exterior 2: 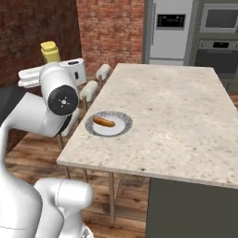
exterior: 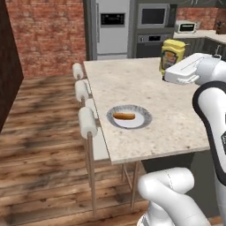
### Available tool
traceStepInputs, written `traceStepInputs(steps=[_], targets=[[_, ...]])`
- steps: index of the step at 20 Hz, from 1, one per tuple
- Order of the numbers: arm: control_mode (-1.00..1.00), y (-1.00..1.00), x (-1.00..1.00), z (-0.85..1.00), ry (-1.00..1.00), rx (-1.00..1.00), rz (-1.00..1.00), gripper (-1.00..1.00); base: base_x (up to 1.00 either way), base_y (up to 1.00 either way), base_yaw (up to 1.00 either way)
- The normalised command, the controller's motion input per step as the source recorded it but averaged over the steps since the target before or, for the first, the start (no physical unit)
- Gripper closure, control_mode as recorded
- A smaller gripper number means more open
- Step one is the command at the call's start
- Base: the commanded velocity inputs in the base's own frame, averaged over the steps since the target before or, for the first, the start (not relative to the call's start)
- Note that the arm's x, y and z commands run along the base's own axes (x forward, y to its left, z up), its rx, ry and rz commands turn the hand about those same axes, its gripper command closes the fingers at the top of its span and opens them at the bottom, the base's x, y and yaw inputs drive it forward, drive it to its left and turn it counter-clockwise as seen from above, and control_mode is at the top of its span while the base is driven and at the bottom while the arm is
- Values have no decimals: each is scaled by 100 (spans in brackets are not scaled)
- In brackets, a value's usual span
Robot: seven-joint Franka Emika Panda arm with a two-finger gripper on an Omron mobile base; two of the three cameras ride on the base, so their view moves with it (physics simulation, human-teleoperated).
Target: Move the hot dog bun to the plate on the dining table and place the condiment next to that plate. Then navigate to the fridge and take the sausage and place it on the plate as well.
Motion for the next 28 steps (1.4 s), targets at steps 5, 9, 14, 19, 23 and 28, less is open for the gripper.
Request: traceStepInputs(steps=[5,9,14,19,23,28], targets=[[100,0,0,0,0,0,0,100,67,19,-35],[100,0,0,0,0,0,0,100,52,-5,-12],[-100,-51,-3,-68,-2,4,9,100,2,-6,0],[-100,-61,-13,-100,1,0,23,100,0,0,0],[-100,-48,-13,-92,0,0,25,100,0,0,0],[-100,-46,0,-65,0,0,18,100,0,0,0]])
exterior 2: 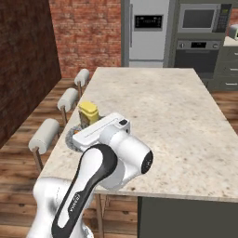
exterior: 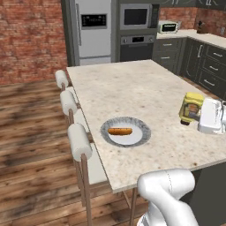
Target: Move the hot dog bun to the plate on the dining table and place the condiment next to that plate. Then navigate to the fridge and take the sausage and place it on the plate as well.
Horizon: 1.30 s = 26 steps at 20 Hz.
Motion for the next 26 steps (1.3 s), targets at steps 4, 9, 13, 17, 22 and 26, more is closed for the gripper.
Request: traceStepInputs(steps=[4,9,13,17,22,26], targets=[[-100,-38,1,-66,5,0,13,100,0,0,0],[-100,-25,4,-72,9,0,10,100,0,0,0],[-100,-2,20,-64,0,-1,10,100,0,0,0],[-100,0,42,-56,0,0,9,100,0,0,0],[-100,-19,61,-37,0,0,14,100,0,0,0],[-100,-25,42,-15,-1,-3,16,100,0,0,0]])
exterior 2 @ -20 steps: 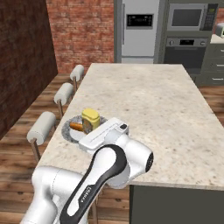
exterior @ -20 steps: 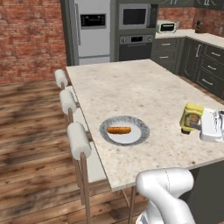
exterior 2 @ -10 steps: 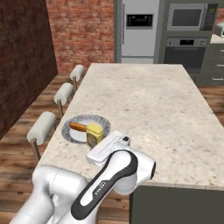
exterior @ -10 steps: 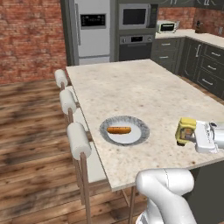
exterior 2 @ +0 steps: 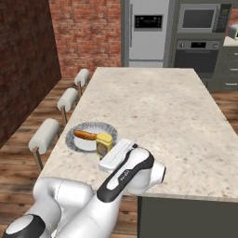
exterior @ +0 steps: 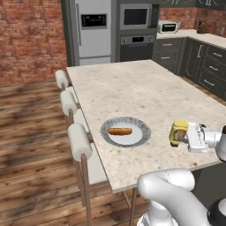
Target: Move the hot dog bun to the plate on the dining table and place the condiment next to that plate. Then navigate to the fridge and take the sausage and place it on the plate as well.
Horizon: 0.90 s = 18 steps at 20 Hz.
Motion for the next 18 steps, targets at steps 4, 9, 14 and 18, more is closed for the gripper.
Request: traceStepInputs(steps=[4,9,14,18], targets=[[-100,-18,37,-18,0,-7,14,100,0,0,0],[-100,-9,35,-35,0,-1,10,100,0,0,0],[-100,0,5,-36,-2,-1,4,100,0,0,0],[-100,2,0,-13,0,-2,0,100,0,0,0]])
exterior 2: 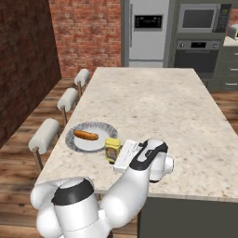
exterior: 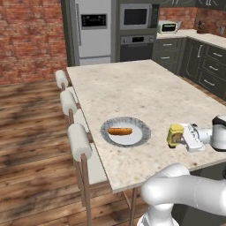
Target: Move the hot dog bun to the plate on the dining table and place the condiment next to that plate. Then navigate to the fridge and take the sausage and place it on the plate as well.
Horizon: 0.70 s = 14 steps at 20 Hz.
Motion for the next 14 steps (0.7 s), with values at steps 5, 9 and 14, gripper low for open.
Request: traceStepInputs(steps=[5,9,14], targets=[[-100,8,0,-11,-3,-7,0,100,0,0,0],[-100,9,0,-18,-9,-12,0,100,0,0,0],[-100,12,14,-17,-3,-5,0,100,0,0,0]])
